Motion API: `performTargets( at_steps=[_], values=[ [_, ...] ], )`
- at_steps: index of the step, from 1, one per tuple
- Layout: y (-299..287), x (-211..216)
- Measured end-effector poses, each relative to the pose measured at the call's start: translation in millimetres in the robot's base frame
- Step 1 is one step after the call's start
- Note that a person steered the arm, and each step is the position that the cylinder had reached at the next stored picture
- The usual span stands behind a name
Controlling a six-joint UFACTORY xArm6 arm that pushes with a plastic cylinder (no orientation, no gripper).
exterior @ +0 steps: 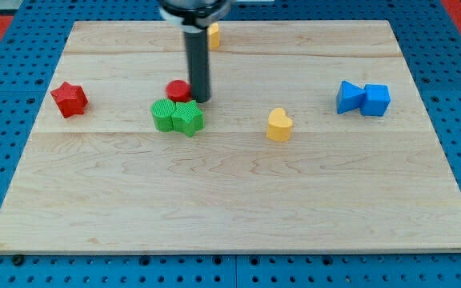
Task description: Place the yellow hexagon towards the top left of the board
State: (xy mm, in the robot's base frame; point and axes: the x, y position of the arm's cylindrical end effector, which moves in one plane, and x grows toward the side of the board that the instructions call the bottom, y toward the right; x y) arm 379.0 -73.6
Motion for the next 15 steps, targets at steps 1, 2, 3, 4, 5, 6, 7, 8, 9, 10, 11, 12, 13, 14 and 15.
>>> performTargets(
  at_steps=[1,2,3,4,5,6,7,8,9,10,11,12,13,14,15],
  values=[
    [-69,0],
    [-123,1],
    [-89,-12],
    [-30,-50],
    [-26,-96],
    [-46,-123],
    [-35,-162],
    [-29,-176],
    [-29,-185],
    [-28,-187],
    [-28,-187],
    [-23,-181],
    [14,-156],
    [45,-134],
    [60,-126]
  ],
)
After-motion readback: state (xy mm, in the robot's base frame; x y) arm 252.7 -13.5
